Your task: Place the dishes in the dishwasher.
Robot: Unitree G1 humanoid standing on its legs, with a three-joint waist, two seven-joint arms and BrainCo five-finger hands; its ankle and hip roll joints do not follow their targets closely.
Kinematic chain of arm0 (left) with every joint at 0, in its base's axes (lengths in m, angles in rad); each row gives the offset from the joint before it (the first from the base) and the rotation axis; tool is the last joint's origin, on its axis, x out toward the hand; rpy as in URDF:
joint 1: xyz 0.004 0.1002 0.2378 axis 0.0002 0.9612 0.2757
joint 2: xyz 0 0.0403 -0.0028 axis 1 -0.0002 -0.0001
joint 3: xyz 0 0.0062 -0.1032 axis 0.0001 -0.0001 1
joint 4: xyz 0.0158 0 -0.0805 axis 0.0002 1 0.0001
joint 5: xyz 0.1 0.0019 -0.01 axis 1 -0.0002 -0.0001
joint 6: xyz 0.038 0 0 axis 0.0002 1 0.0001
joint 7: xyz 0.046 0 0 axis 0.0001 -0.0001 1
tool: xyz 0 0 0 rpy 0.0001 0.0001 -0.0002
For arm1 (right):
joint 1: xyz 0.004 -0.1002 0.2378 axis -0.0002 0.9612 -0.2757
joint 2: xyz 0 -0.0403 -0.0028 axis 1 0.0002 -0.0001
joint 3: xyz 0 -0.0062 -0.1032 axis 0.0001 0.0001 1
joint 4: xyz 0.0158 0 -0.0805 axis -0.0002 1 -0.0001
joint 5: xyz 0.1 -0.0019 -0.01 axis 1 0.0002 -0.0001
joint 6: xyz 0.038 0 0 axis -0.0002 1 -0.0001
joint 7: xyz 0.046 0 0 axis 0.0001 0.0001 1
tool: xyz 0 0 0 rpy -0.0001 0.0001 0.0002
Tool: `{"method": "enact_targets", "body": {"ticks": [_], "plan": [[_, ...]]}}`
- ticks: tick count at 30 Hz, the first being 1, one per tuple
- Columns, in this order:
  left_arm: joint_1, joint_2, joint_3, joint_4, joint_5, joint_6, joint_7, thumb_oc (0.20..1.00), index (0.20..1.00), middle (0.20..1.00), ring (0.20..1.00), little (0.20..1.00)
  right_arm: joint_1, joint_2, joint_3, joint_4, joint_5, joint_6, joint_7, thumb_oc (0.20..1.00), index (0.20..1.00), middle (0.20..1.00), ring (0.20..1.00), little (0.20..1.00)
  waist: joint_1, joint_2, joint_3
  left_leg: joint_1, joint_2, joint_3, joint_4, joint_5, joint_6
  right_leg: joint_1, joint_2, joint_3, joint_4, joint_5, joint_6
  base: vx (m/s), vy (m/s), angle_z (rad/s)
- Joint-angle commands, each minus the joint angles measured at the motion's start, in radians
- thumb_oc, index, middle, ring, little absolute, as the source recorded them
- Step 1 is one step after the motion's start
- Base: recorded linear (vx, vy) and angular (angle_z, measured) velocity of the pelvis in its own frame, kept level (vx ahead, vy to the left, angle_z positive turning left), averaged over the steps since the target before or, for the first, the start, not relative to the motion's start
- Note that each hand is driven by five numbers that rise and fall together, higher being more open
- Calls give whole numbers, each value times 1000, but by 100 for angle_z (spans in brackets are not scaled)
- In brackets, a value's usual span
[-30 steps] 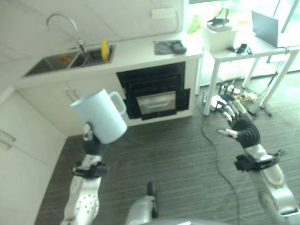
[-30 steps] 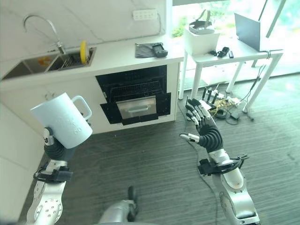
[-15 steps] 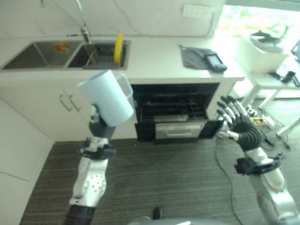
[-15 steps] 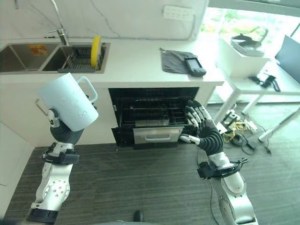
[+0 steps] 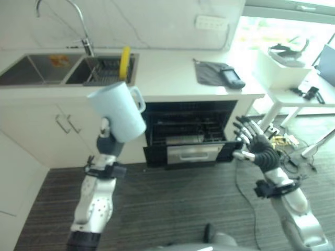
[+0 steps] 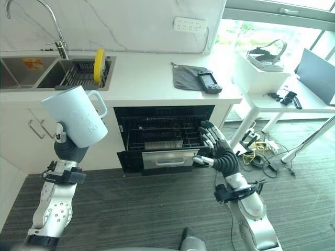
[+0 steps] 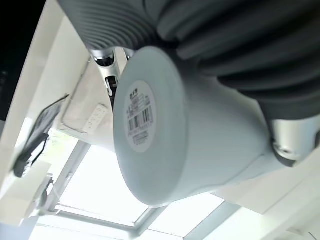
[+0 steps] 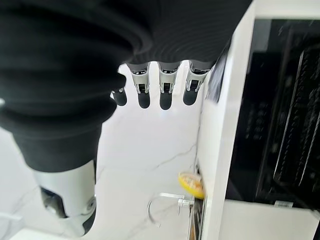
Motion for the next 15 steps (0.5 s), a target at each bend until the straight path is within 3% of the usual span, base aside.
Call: {"method": "enact_targets", "body": {"ticks": [1, 3, 5, 6, 9, 11, 15], "plan": [[-34, 18, 0, -75, 47, -60, 5, 200, 200, 200, 200, 200, -74, 0, -26, -20, 36, -35, 13, 1000, 1000, 1000, 1000, 1000, -33, 7, 26, 41, 53, -61, -24, -15, -39, 22, 19, 78, 63, 154, 11, 326, -268, 36], [-14, 25, 6, -82, 41, -56, -10, 200, 200, 200, 200, 200, -54, -2, -27, -30, 47, -40, 24, 1000, 1000, 1000, 1000, 1000, -37, 6, 24, 68, 51, -86, -24, -35, -33, 11, 15, 76, 29, 182, 15, 365, -331, 32], [-12, 29, 6, -75, 38, -57, -23, 200, 200, 200, 200, 200, -43, -6, -24, -29, 52, -48, 24, 1000, 1000, 1000, 1000, 1000, -46, 3, 16, 79, 46, -110, -24, -43, -27, 34, 28, 121, 35, 171, 12, 337, -350, 15], [-13, 29, 2, -75, 35, -56, -21, 200, 200, 200, 200, 200, -48, -6, -20, -30, 49, -39, 17, 1000, 1000, 1000, 1000, 1000, -47, 2, 13, 85, 50, -110, -23, -45, -30, 41, 29, 113, 38, 169, 12, 355, -408, 37], [-22, 34, 4, -83, 8, -31, -26, 200, 200, 200, 200, 200, -99, -16, 11, -24, 45, -5, -35, 1000, 1000, 1000, 1000, 1000, -44, 15, -16, 142, 92, -92, -19, -63, -57, 80, 52, 63, 27, 131, 6, 372, -424, 36], [-33, 35, -5, -92, 12, -24, -16, 200, 200, 200, 200, 200, -122, -19, 21, -17, 34, 5, -51, 1000, 1000, 1000, 1000, 1000, -53, 27, -35, 161, 121, -65, -5, -66, -78, 101, 76, 66, 19, 107, -9, 333, -349, 7], [-41, 36, -7, -98, -11, -13, -3, 200, 200, 200, 200, 200, -106, -29, 0, -20, 50, 22, -53, 1000, 1000, 1000, 1000, 1000, -77, 45, -51, 119, 189, -10, 82, 41, -126, 147, 123, 85, 15, 57, -53, 259, -296, -1]]}}
